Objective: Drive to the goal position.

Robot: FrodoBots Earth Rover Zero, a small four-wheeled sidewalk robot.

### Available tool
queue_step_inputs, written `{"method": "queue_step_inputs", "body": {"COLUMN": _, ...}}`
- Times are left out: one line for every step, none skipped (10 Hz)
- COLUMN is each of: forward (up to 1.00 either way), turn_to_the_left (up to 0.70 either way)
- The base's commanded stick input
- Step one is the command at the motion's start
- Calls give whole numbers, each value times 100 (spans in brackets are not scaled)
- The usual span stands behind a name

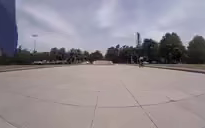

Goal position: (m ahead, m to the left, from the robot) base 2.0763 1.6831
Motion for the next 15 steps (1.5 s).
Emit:
{"method": "queue_step_inputs", "body": {"forward": 100, "turn_to_the_left": 0}}
{"method": "queue_step_inputs", "body": {"forward": 100, "turn_to_the_left": 0}}
{"method": "queue_step_inputs", "body": {"forward": 100, "turn_to_the_left": 0}}
{"method": "queue_step_inputs", "body": {"forward": 100, "turn_to_the_left": 0}}
{"method": "queue_step_inputs", "body": {"forward": 100, "turn_to_the_left": 0}}
{"method": "queue_step_inputs", "body": {"forward": 100, "turn_to_the_left": 0}}
{"method": "queue_step_inputs", "body": {"forward": 100, "turn_to_the_left": 0}}
{"method": "queue_step_inputs", "body": {"forward": 100, "turn_to_the_left": 0}}
{"method": "queue_step_inputs", "body": {"forward": 100, "turn_to_the_left": 0}}
{"method": "queue_step_inputs", "body": {"forward": 100, "turn_to_the_left": 0}}
{"method": "queue_step_inputs", "body": {"forward": 100, "turn_to_the_left": 0}}
{"method": "queue_step_inputs", "body": {"forward": 100, "turn_to_the_left": 0}}
{"method": "queue_step_inputs", "body": {"forward": 100, "turn_to_the_left": 0}}
{"method": "queue_step_inputs", "body": {"forward": 100, "turn_to_the_left": 0}}
{"method": "queue_step_inputs", "body": {"forward": 100, "turn_to_the_left": 0}}
